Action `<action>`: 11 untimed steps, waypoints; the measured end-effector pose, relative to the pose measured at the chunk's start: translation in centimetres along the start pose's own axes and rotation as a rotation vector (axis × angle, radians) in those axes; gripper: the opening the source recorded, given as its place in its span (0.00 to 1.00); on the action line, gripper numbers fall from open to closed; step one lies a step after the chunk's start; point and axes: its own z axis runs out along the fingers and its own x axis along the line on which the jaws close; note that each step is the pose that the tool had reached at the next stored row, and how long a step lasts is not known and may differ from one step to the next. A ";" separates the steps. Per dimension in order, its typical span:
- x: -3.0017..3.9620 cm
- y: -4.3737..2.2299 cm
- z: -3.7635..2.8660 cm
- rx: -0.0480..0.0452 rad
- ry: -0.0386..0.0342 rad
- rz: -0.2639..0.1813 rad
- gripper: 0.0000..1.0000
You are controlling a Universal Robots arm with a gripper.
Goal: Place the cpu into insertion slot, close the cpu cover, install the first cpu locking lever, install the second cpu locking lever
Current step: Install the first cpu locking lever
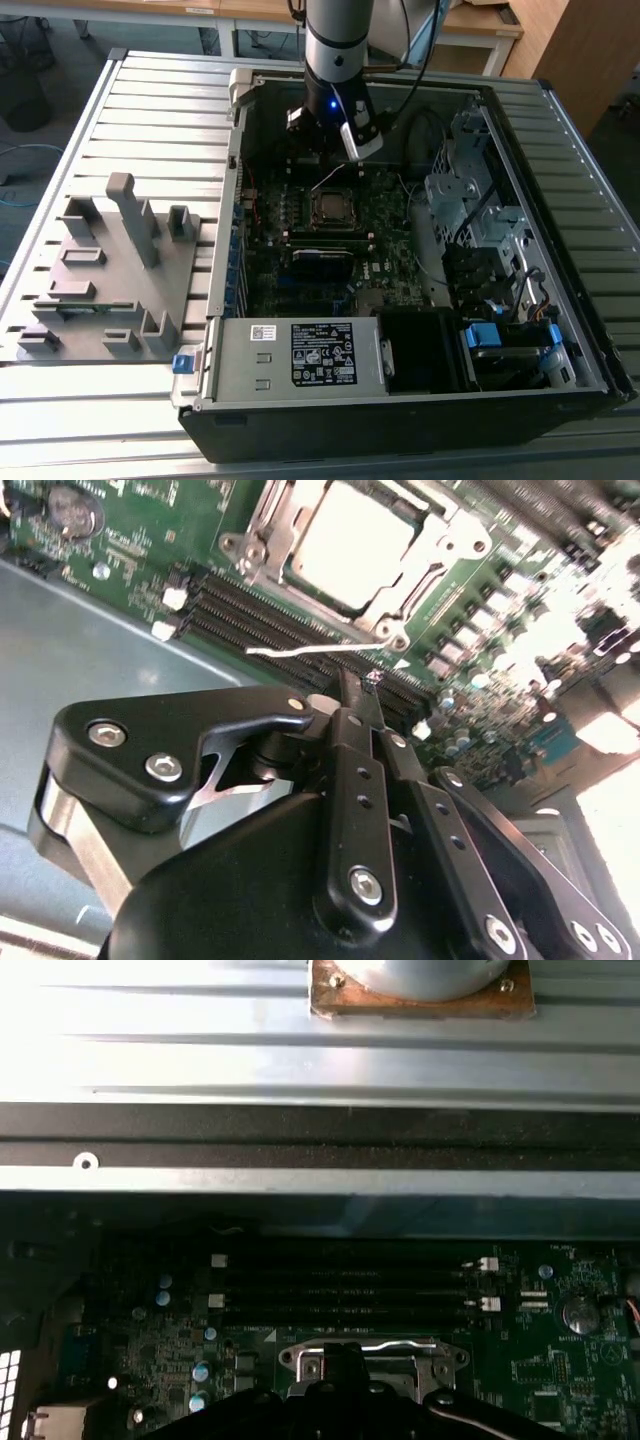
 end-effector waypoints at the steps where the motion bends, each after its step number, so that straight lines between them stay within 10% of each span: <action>1: 0.00 0.00 0.00 0.0129 -0.0001 0.000 0.10; 3: 0.00 0.00 0.01 0.0357 -0.0001 -0.001 0.10; 11: -0.02 0.01 0.02 0.0356 -0.0002 -0.001 0.10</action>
